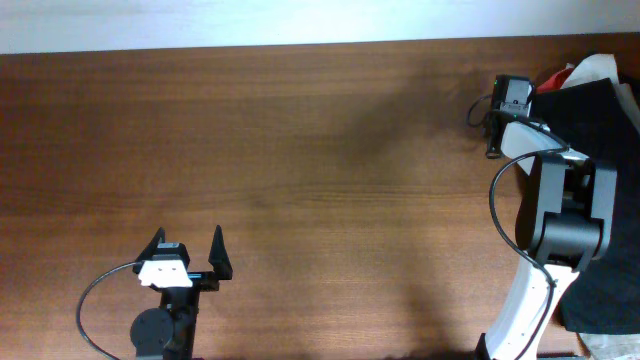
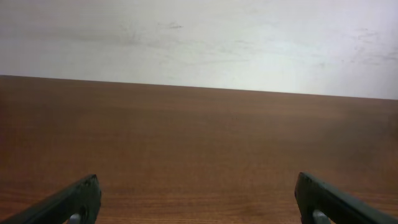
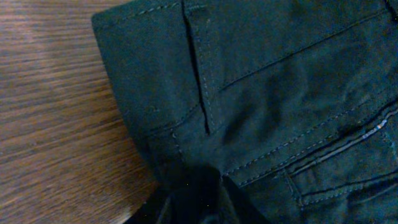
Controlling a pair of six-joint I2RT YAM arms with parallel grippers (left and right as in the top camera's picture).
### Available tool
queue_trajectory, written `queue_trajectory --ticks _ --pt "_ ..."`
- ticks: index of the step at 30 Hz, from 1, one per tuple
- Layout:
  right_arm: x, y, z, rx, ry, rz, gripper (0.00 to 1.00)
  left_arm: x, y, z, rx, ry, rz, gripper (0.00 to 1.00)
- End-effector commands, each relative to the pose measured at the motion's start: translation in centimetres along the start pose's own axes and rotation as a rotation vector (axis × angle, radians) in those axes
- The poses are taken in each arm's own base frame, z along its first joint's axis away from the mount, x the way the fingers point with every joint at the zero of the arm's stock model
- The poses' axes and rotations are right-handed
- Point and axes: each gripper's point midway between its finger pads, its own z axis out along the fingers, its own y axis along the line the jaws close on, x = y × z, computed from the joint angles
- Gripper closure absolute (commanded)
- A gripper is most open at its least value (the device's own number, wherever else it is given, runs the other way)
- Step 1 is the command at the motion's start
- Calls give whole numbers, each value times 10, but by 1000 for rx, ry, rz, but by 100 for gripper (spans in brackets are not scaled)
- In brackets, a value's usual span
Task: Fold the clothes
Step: 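Reach the right gripper to the black pants on the pile and grasp them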
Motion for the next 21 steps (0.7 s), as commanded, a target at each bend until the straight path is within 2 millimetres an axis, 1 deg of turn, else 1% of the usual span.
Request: queue_trajectory --ticks 1,2,4,5,6,9,11,13,15,16,17,21 --pt "-14 -14 -11 24 -31 93 72 2 -1 0 7 3 16 1" --pt "-22 -19 -18 23 -52 112 77 2 -1 0 7 3 16 1" --pt "-31 -26 -28 20 -77 127 90 2 -1 0 7 3 16 1" --pt "-32 -27 -30 20 -78 128 91 2 -1 0 7 3 16 1" --pt "-32 -28 -32 21 -76 128 96 2 -1 0 7 3 16 1" --pt "-34 -32 -37 21 -80 142 96 2 -1 0 7 3 16 1" --pt "-41 -41 -48 28 -99 175 96 2 -1 0 7 3 16 1" --pt "-52 -52 -63 30 -133 200 96 2 -1 0 7 3 16 1" --pt "-66 -68 -84 32 -180 236 96 2 -1 0 7 3 16 1" --pt "-70 -73 -92 31 -195 261 96 2 -1 0 7 3 16 1" --pt "-73 -73 -96 12 -208 274 96 2 -1 0 7 3 16 1" --pt "-67 -69 -95 -9 -182 270 96 2 -1 0 7 3 16 1"
